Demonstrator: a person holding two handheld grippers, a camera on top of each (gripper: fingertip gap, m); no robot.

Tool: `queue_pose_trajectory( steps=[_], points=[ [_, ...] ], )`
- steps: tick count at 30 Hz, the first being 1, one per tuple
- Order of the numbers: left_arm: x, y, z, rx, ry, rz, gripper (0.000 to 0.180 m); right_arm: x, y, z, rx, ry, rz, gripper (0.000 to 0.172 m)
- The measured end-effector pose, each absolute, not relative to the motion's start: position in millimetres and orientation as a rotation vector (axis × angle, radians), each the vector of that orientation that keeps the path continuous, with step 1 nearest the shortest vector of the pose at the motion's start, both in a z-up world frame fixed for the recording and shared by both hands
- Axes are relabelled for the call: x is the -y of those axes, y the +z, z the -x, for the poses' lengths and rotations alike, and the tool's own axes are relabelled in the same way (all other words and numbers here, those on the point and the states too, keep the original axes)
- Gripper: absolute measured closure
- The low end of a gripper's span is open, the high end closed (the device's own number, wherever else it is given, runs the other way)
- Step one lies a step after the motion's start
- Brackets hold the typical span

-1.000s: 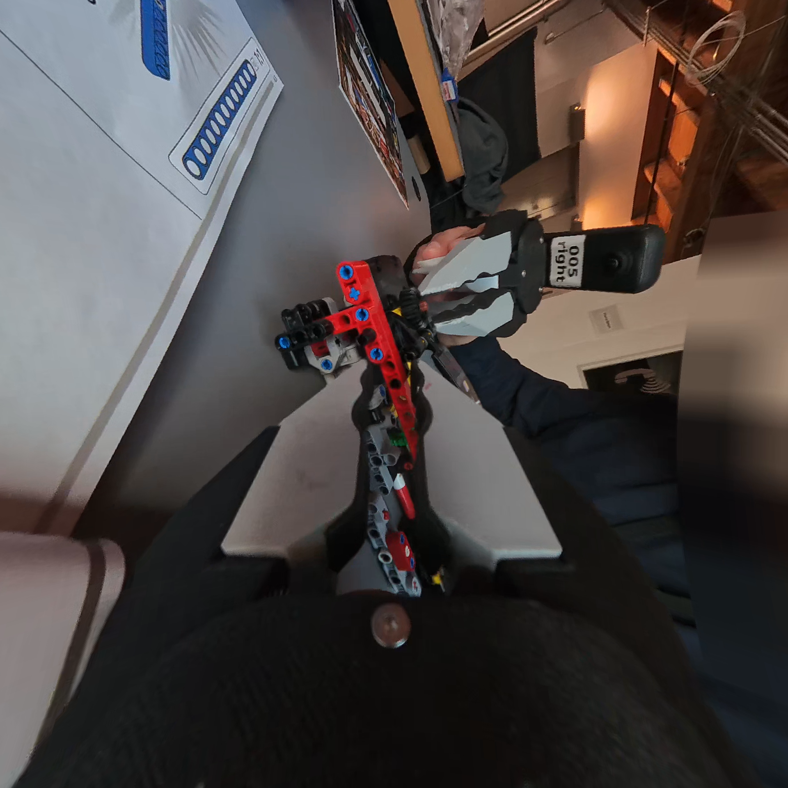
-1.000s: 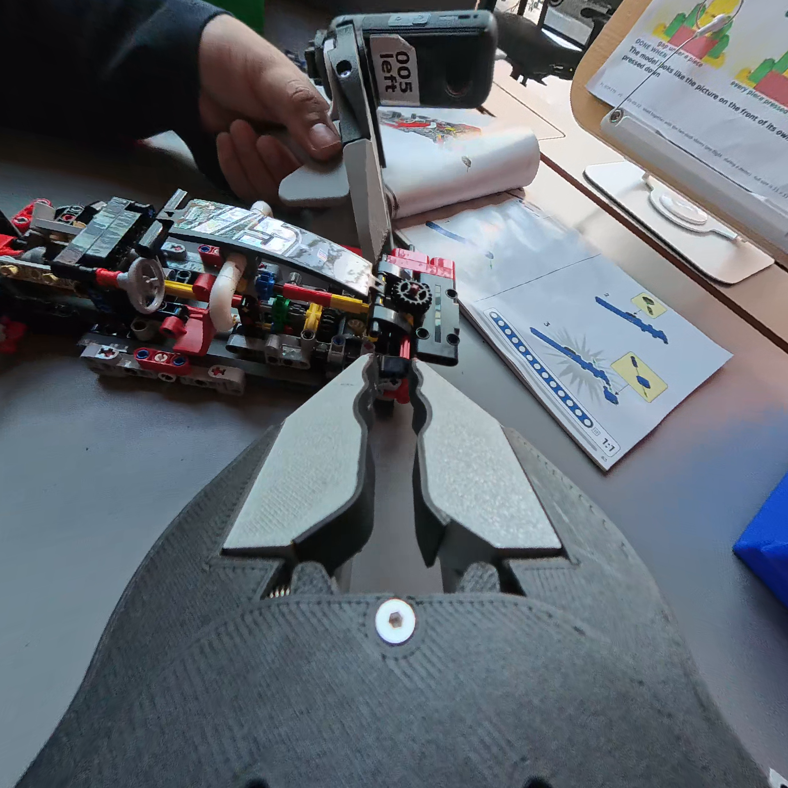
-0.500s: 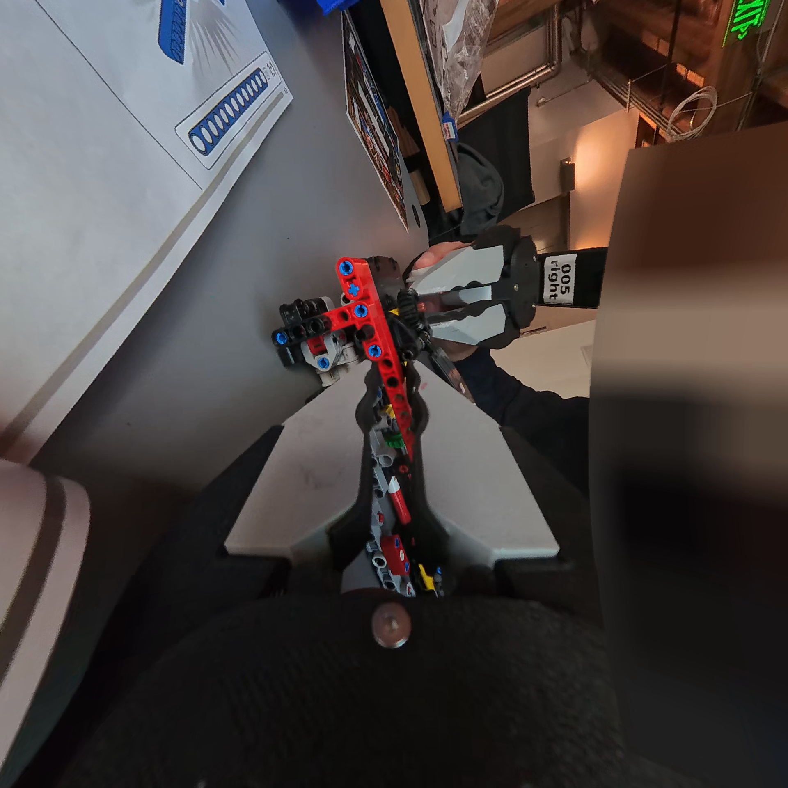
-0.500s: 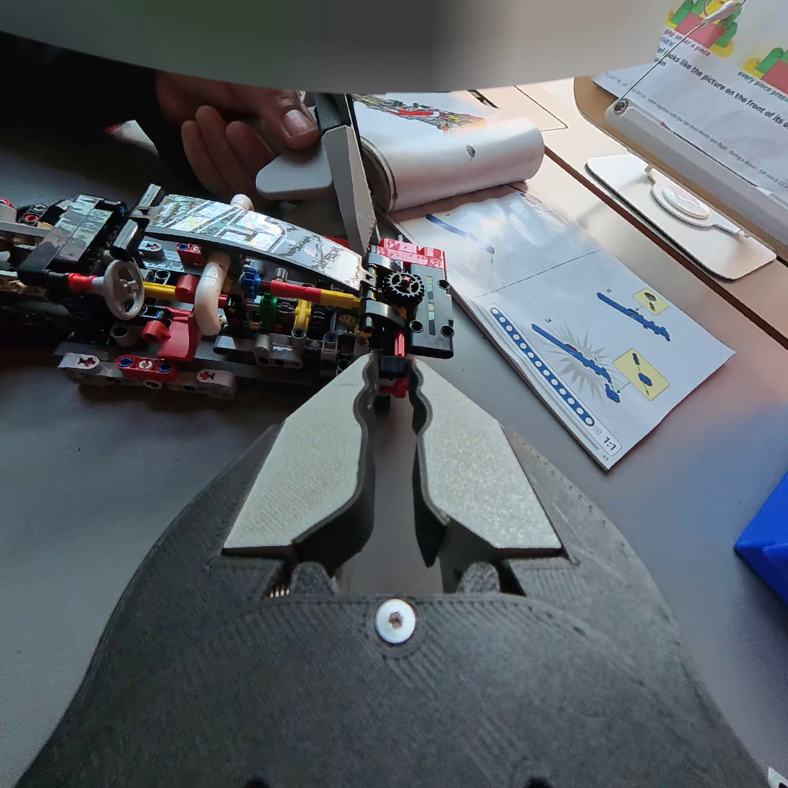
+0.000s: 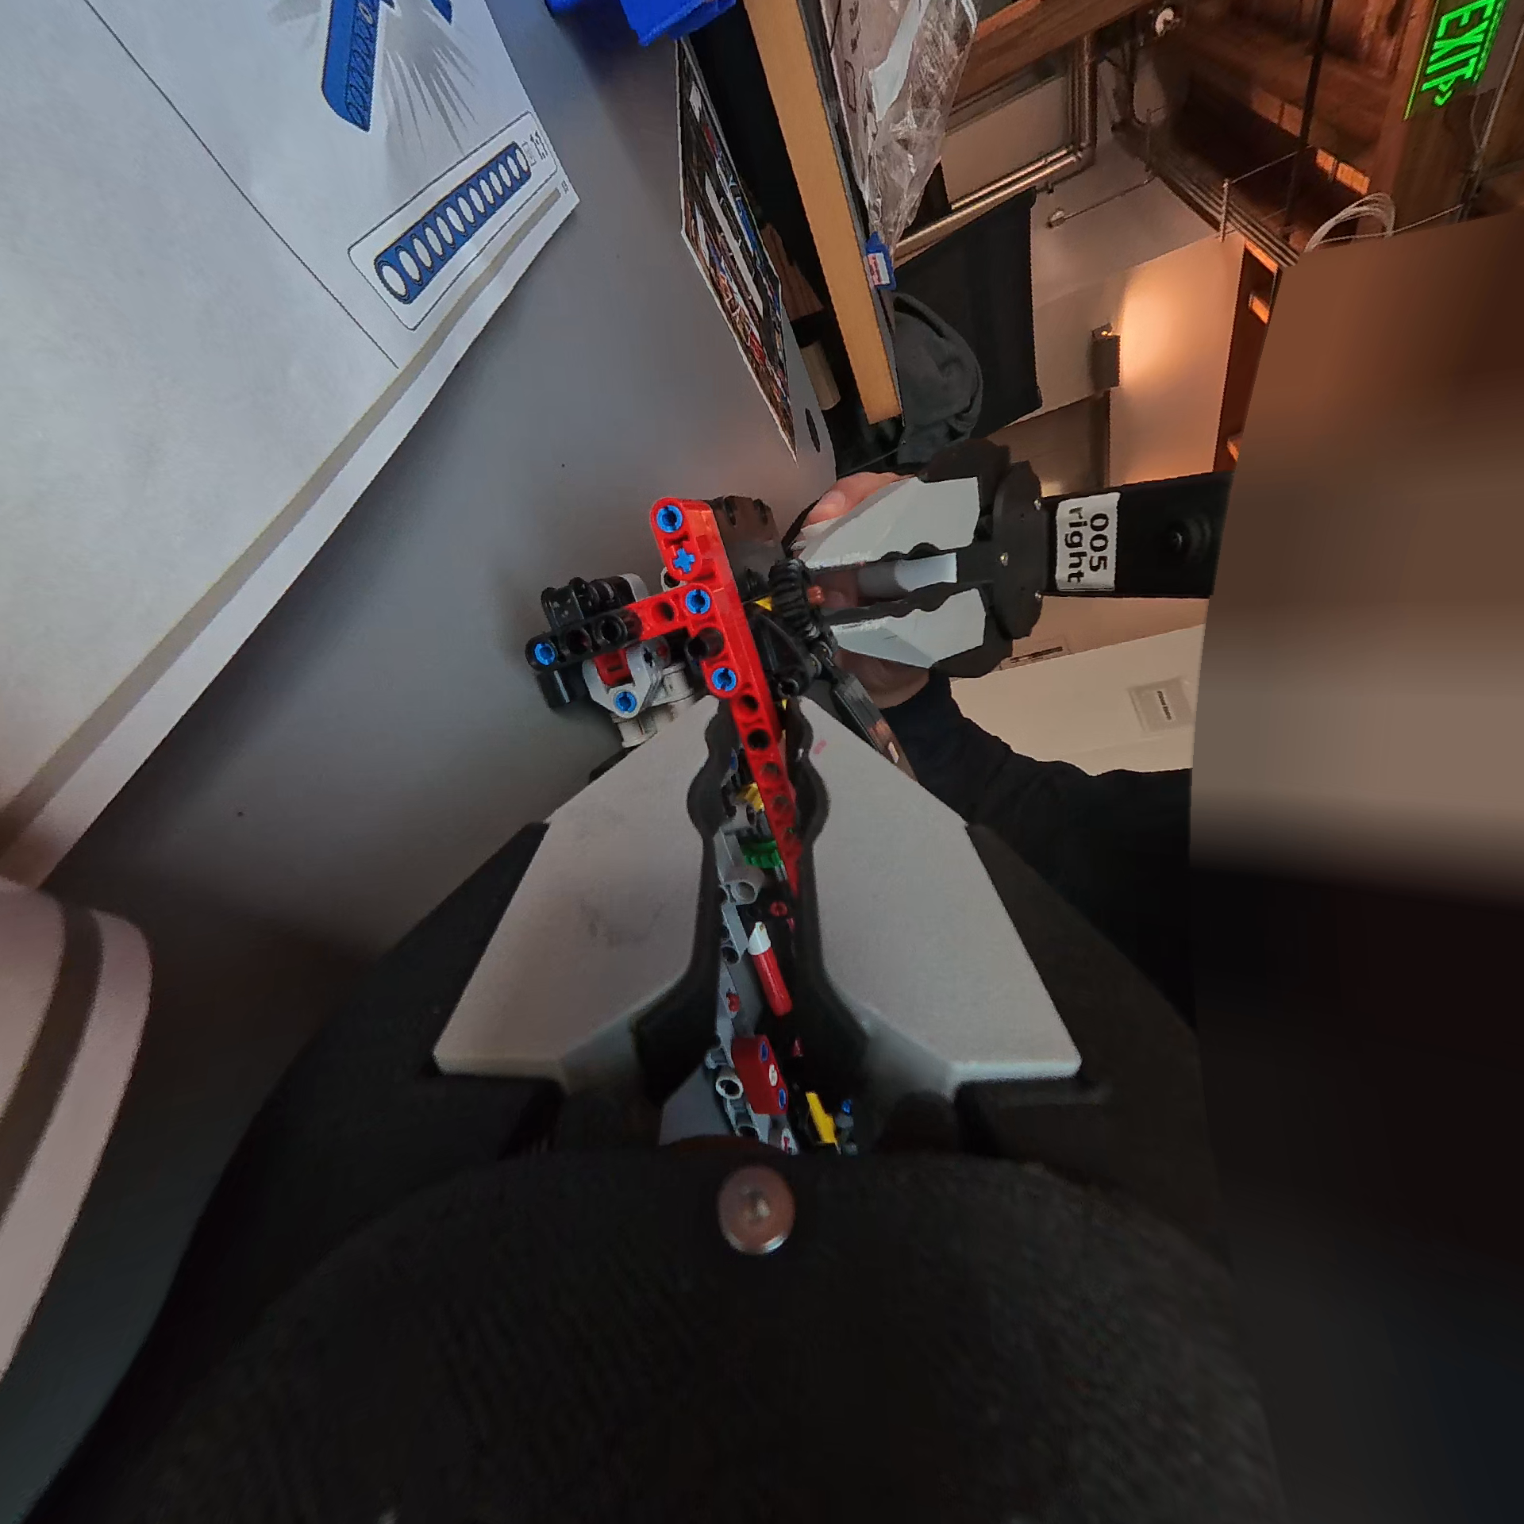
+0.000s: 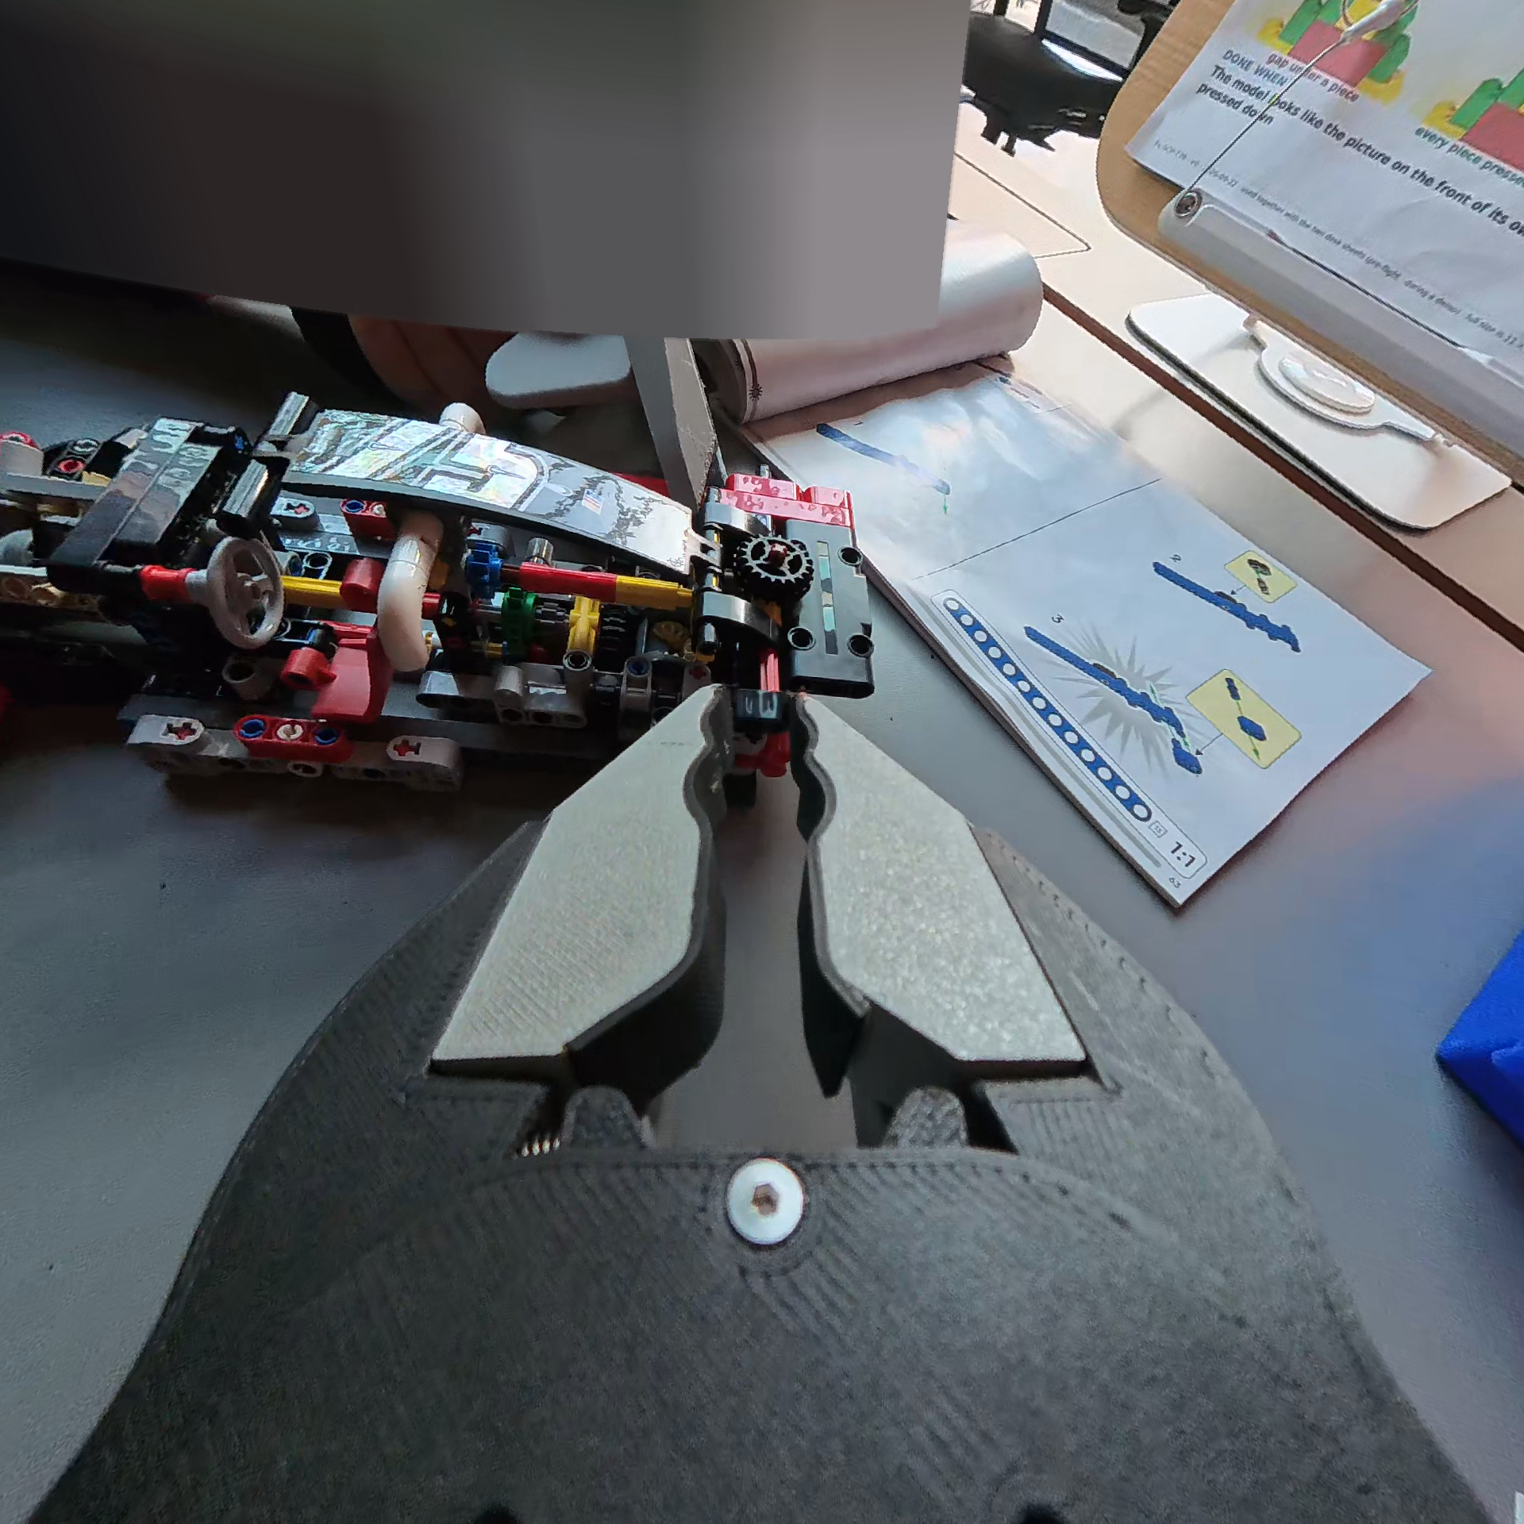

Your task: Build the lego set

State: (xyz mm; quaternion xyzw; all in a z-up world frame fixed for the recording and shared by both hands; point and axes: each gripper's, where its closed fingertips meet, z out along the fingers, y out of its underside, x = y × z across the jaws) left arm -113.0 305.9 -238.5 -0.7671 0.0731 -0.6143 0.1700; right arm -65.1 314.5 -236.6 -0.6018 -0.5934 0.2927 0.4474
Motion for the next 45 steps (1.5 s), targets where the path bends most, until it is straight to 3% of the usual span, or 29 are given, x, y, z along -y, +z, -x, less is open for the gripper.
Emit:
queue_pose_trajectory(
  steps=[25,28,34,35,45],
  points=[
    [-313.9,-238.1,115.4,-0.182,-1.77,2.173,0.17,-321.9,-235.8,70.4,1.513,0.756,1.458,0.161],
    [-314.2,-231.8,115.2,-0.167,-1.826,2.142,0.156,-323.1,-235.2,70.8,1.519,0.743,1.447,0.161],
    [-316.4,-232.1,124.5,-0.155,-1.775,2.161,0.151,-324.3,-236.4,72.1,1.532,0.73,1.436,0.161],
    [-316.6,-231.4,127.8,-0.144,-1.777,2.161,0.152,-324.7,-236.6,71.7,1.533,0.724,1.436,0.172],
    [-327.4,-231.1,152.8,-0.239,-1.485,2.245,0.154,-337.5,-228.1,51.9,1.471,0.683,1.426,0.172]
  ],
)
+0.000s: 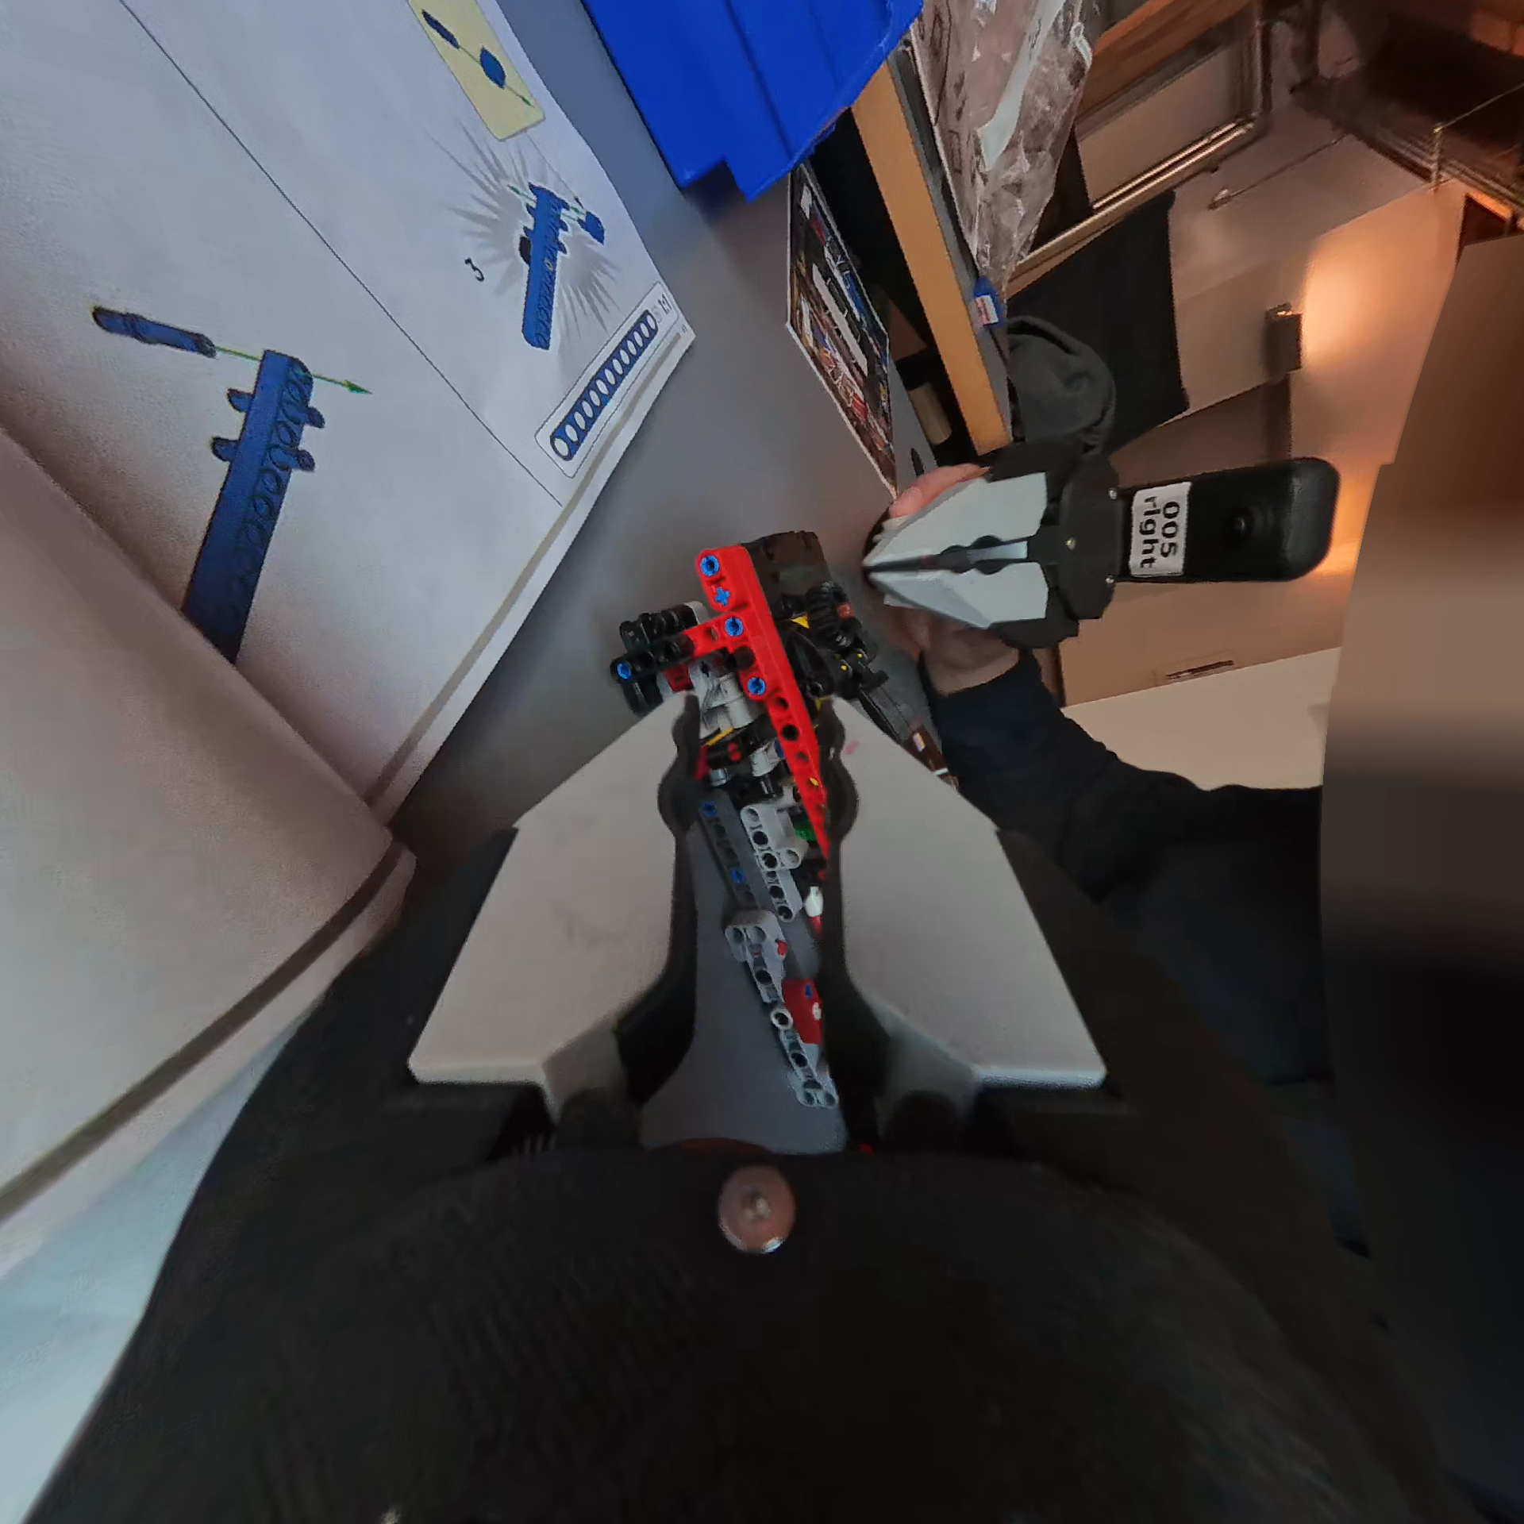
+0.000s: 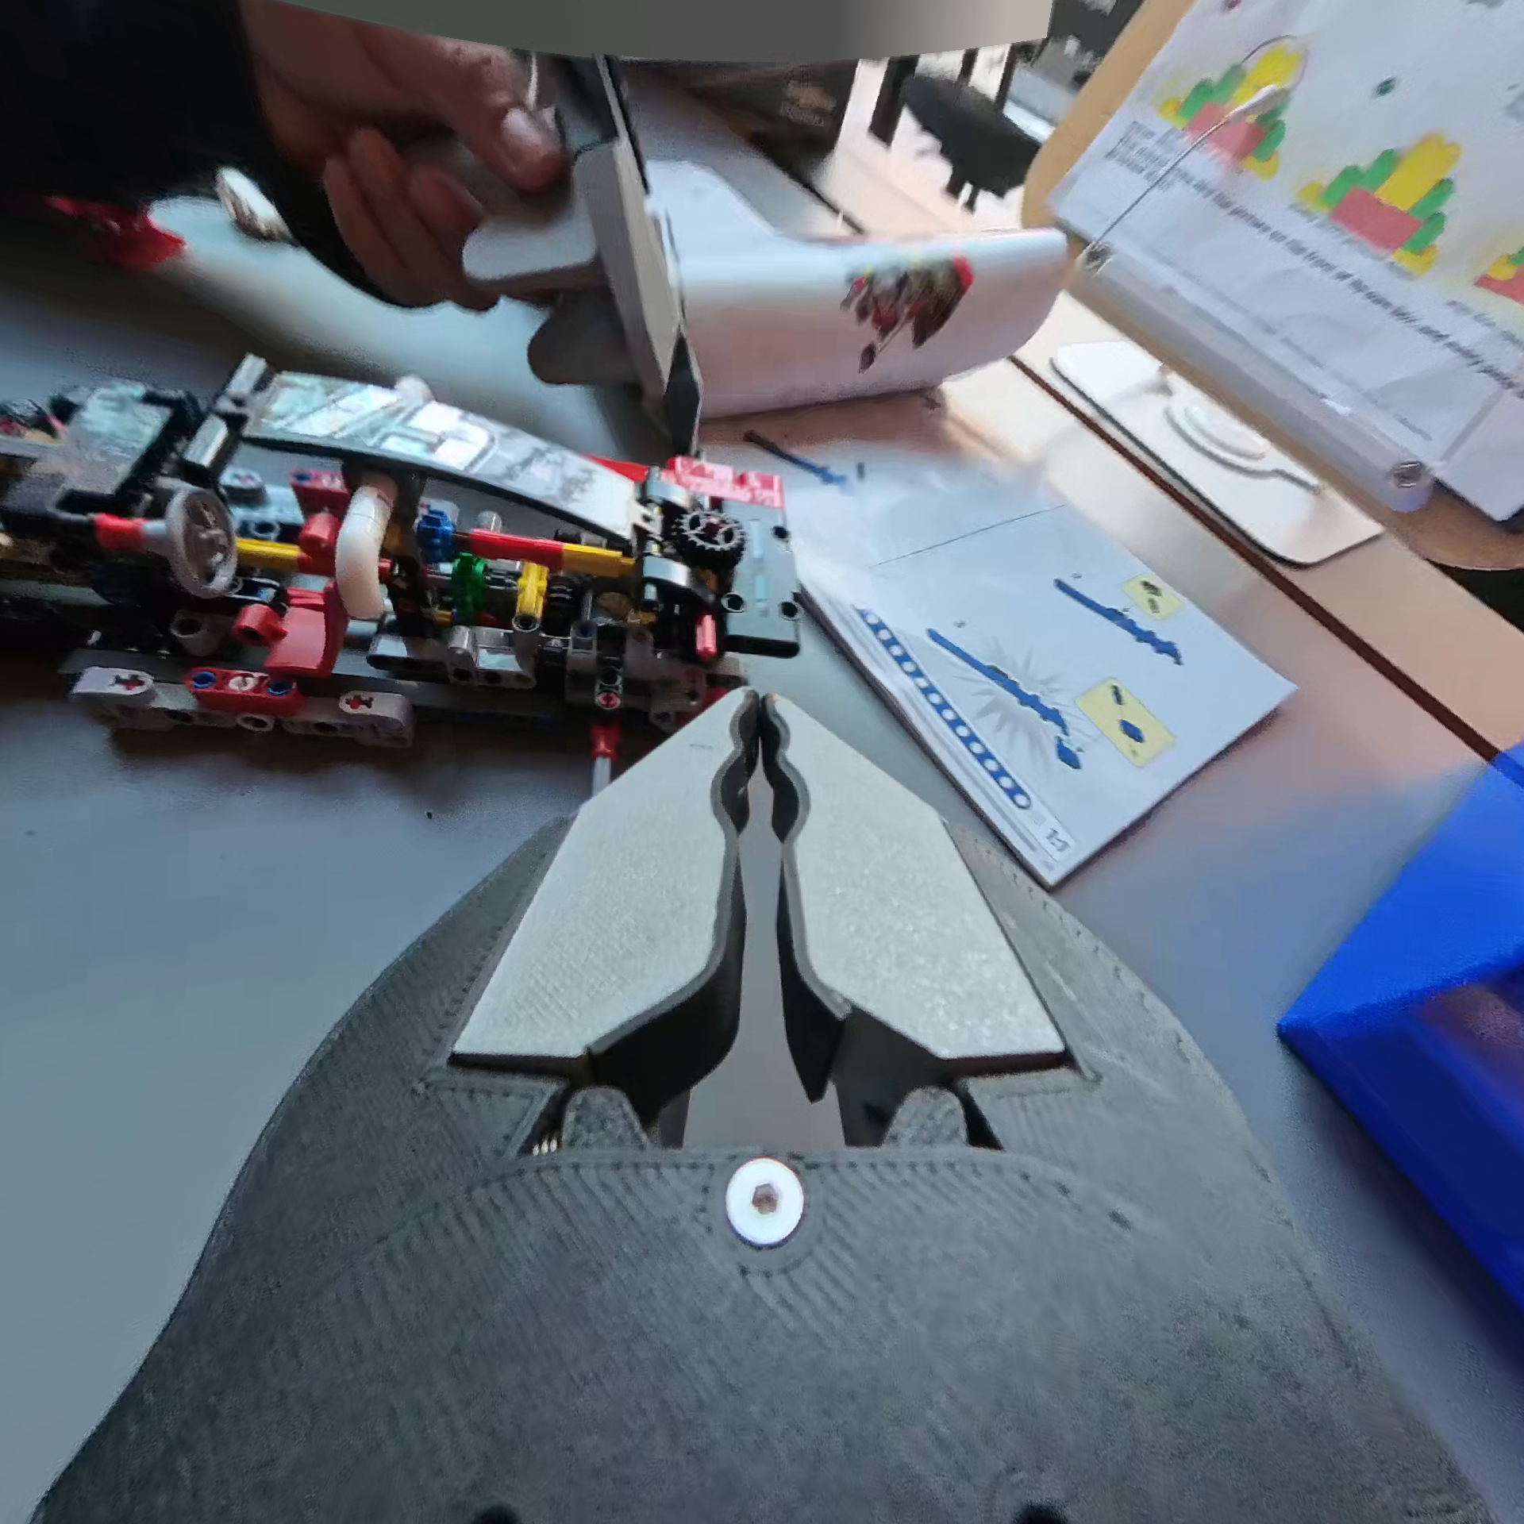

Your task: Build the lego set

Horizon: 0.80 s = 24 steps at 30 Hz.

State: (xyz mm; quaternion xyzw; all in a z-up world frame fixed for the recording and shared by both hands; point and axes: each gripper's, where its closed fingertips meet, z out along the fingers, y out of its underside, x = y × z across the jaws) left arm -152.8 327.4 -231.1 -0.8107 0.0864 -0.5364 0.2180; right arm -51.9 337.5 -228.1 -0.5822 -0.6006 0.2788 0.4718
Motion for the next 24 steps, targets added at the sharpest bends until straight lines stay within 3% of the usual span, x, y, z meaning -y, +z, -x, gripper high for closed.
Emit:
queue_pose_trajectory(
  steps=[7,9,18,24],
  points=[
    [-329.2,-235.8,155.0,-0.228,-1.461,2.255,0.156,-343.3,-211.2,13.4,1.408,0.835,1.494,0.166],
    [-328.9,-232.4,156.3,-0.223,-1.446,2.255,0.156,-326.0,-225.2,16.1,1.494,0.802,1.56,0.154],
    [-316.0,-222.5,158.7,-0.213,-1.364,2.265,0.153,-280.0,-269.4,29.1,1.734,0.705,1.588,0.15],
    [-299.3,-195.9,158.6,-0.273,-1.252,2.193,0.153,-278.2,-279.8,32.6,1.845,0.699,1.577,0.167]
  ],
)
